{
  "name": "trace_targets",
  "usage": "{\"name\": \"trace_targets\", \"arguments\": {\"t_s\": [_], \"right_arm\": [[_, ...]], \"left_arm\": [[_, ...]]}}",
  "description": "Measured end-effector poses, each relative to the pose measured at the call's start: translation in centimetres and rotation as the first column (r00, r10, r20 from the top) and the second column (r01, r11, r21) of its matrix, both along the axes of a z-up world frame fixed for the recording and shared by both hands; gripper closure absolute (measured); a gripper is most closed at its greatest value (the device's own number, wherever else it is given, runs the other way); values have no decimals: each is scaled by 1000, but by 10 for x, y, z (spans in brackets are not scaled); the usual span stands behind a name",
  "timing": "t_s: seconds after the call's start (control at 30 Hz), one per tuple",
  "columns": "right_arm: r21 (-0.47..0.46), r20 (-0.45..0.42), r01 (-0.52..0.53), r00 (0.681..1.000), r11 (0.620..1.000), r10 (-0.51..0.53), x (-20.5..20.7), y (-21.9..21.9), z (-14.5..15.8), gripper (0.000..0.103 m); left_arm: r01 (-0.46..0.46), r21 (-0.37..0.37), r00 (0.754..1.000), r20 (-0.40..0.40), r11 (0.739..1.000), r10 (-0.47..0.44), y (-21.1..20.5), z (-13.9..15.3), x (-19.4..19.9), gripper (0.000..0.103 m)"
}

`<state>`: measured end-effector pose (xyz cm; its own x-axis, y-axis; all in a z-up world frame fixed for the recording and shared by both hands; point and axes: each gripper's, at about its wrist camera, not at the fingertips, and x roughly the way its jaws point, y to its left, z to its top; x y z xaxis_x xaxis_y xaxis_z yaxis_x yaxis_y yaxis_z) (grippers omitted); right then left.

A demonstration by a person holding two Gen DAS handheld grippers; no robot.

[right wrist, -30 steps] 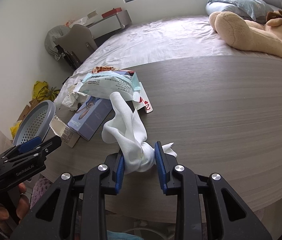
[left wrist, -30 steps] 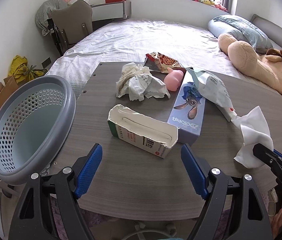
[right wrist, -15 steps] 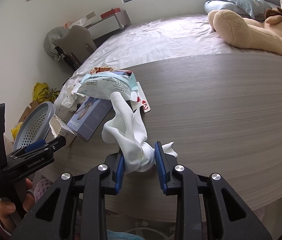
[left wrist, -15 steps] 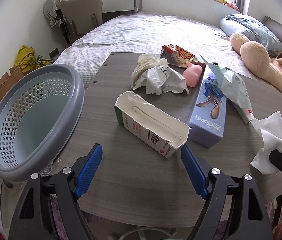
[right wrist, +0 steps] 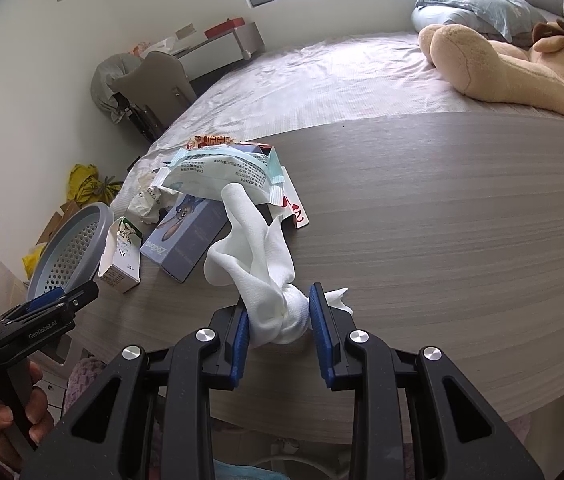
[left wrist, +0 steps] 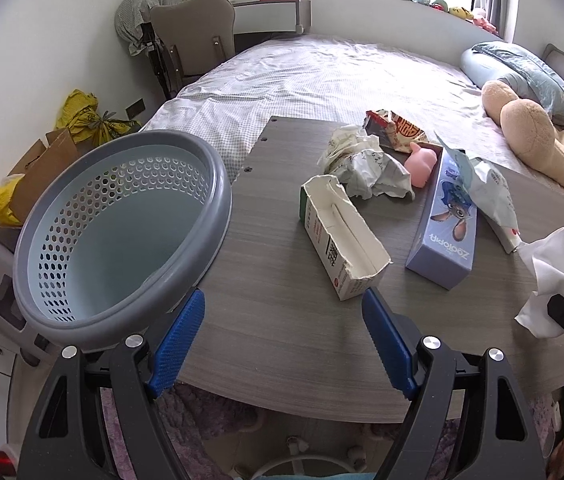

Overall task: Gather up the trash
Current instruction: 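Grasp the empty white carton with the left tool while the right tool holds the tissue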

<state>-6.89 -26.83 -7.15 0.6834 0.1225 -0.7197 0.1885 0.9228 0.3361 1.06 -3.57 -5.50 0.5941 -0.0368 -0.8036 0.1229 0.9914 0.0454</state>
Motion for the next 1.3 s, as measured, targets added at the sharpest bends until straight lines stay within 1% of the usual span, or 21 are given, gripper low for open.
{"name": "trace_targets", "arguments": {"t_s": [0.1, 0.23, 0.43, 0.63, 0.97, 1.0, 1.07, 1.1, 1.13, 1.17, 1.2, 1.27, 1.3], "right_arm": [[6, 1, 0, 1000, 1000, 0, 0, -1, -1, 75], [8, 2, 1, 1000, 1000, -1, -1, -1, -1, 75], [15, 1, 11, 1000, 1000, -11, -1, -4, -2, 75], [15, -8, 16, 1000, 1000, -16, 2, -2, -4, 75], [15, -15, 16, 1000, 1000, -16, 5, 0, -5, 75], [16, -15, 16, 1000, 1000, -16, 5, 0, -5, 75], [15, -15, 16, 1000, 1000, -16, 5, 0, -5, 75], [14, -15, 15, 1000, 1000, -15, 5, 0, -5, 75], [13, -15, 14, 1000, 1000, -14, 5, 0, -5, 75], [13, -15, 14, 1000, 1000, -13, 6, 0, -5, 75], [11, -15, 13, 1000, 1000, -13, 6, 0, -5, 75], [10, -14, 12, 1000, 1000, -12, 6, 1, -5, 75], [10, -14, 12, 1000, 1000, -11, 6, 2, -5, 75]], "left_arm": [[10, -20, 1000, 17, 1000, -9, -5, 6, 2, 26], [22, -34, 1000, 1, 999, -22, -15, 1, 13, 26], [18, -29, 999, -39, 999, -19, -26, -13, 32, 26], [-1, -13, 998, -57, 1000, 0, -30, -26, 50, 26], [-1, -17, 999, -52, 1000, 0, -29, -33, 59, 27], [0, -20, 999, -52, 1000, -1, -28, -33, 59, 29], [6, -24, 998, -56, 1000, -7, -27, -32, 60, 39], [9, -28, 998, -61, 1000, -10, -27, -33, 60, 42], [11, -31, 998, -66, 999, -13, -26, -33, 60, 48], [14, -35, 997, -72, 999, -16, -26, -34, 59, 58], [18, -40, 997, -80, 999, -22, -26, -35, 59, 62], [27, -42, 996, -82, 999, -30, -26, -35, 57, 75], [33, -49, 996, -85, 998, -37, -26, -34, 56, 75]]}}
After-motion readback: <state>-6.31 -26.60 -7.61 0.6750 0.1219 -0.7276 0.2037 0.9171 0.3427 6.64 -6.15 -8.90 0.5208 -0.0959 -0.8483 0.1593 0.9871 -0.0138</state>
